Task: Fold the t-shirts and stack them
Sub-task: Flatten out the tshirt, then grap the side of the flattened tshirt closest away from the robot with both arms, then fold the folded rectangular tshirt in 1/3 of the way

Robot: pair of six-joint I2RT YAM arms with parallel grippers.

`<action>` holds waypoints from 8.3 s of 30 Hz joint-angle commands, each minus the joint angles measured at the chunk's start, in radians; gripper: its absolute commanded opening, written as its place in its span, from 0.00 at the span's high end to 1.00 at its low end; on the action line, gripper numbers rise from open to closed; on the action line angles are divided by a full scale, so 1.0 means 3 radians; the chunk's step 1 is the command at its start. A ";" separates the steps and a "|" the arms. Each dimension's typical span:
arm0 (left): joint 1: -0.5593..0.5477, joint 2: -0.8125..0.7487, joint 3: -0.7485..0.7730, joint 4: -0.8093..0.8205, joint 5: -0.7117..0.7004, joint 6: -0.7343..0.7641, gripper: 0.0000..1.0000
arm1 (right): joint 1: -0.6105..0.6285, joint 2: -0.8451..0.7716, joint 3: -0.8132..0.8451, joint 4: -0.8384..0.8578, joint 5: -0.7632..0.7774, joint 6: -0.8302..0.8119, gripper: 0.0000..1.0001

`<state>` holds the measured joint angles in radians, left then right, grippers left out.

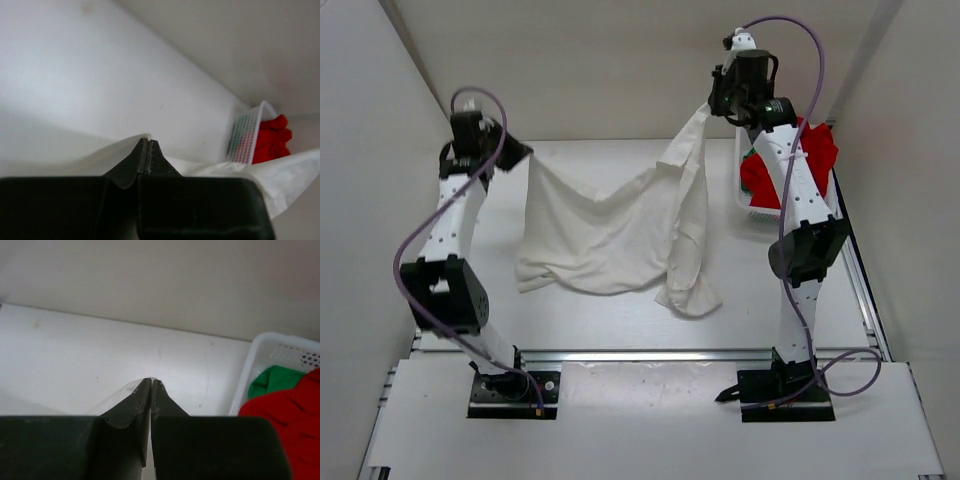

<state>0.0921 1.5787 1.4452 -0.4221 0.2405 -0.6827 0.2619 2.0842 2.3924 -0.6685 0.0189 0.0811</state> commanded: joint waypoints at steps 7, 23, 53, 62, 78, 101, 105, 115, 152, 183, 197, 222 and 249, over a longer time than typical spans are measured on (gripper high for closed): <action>0.0357 0.0430 0.2256 0.0240 0.0246 -0.0434 1.00 | -0.0269 -0.0678 0.0467 0.1992 -0.0895 0.0083 1.00; 0.0629 -0.1641 -0.0821 0.0789 -0.0224 0.0061 1.00 | 0.0093 -0.2757 -0.3164 0.1267 0.0263 -0.0175 1.00; 0.1202 -0.2558 -0.3084 0.0281 0.0503 0.0149 1.00 | -0.0232 -0.4020 -0.5726 0.0366 -0.0645 0.1188 0.99; 0.1048 -0.1955 -0.3002 0.0701 0.0237 -0.0179 1.00 | -0.0162 -0.2353 -0.4397 0.0990 -0.0211 0.0982 1.00; 0.1012 -0.0846 -0.2599 0.1013 -0.0254 -0.0251 1.00 | -0.0331 -0.0485 -0.2367 0.0792 -0.0278 0.0778 1.00; 0.1135 -0.2030 -0.3482 0.0783 0.0047 -0.0067 0.53 | 0.0006 -0.2221 -0.4623 0.1966 -0.0293 0.1228 1.00; 0.1196 -0.1858 -0.3508 0.0686 0.0072 0.0051 0.48 | -0.0162 -0.2386 -0.5305 0.2142 -0.0314 0.1330 0.97; 0.0987 -0.1050 -0.3555 0.1228 -0.0024 -0.0138 0.51 | -0.0587 -0.1876 -0.5649 0.2643 -0.0196 0.1662 0.56; 0.1390 -0.1513 -0.3451 0.0022 0.0108 0.0583 1.00 | -0.0668 -0.3955 -0.6982 0.1360 -0.0323 0.2046 1.00; -0.1428 -0.1535 -0.2608 0.1063 -0.0098 0.0088 0.66 | 0.0482 -0.2443 -0.5919 0.2177 -0.0426 0.1468 0.71; -0.0456 -0.1831 -0.2976 0.1157 0.0538 0.0163 0.67 | 0.0421 -0.2070 -0.5884 0.2275 -0.0737 0.1683 0.78; -0.0092 -0.2071 -0.2977 0.0478 0.0375 0.0603 0.66 | 0.0579 -0.1373 -0.4283 0.1774 -0.0723 0.1454 0.68; -0.0436 -0.0818 -0.2547 -0.0689 -0.0796 0.1130 0.72 | 0.0916 -0.2631 -0.6599 0.2045 -0.0492 0.1524 1.00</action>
<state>-0.1135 1.4082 0.7094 -0.5861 0.0204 -0.3447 0.5014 1.3075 0.4648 -0.0036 -0.1146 0.5247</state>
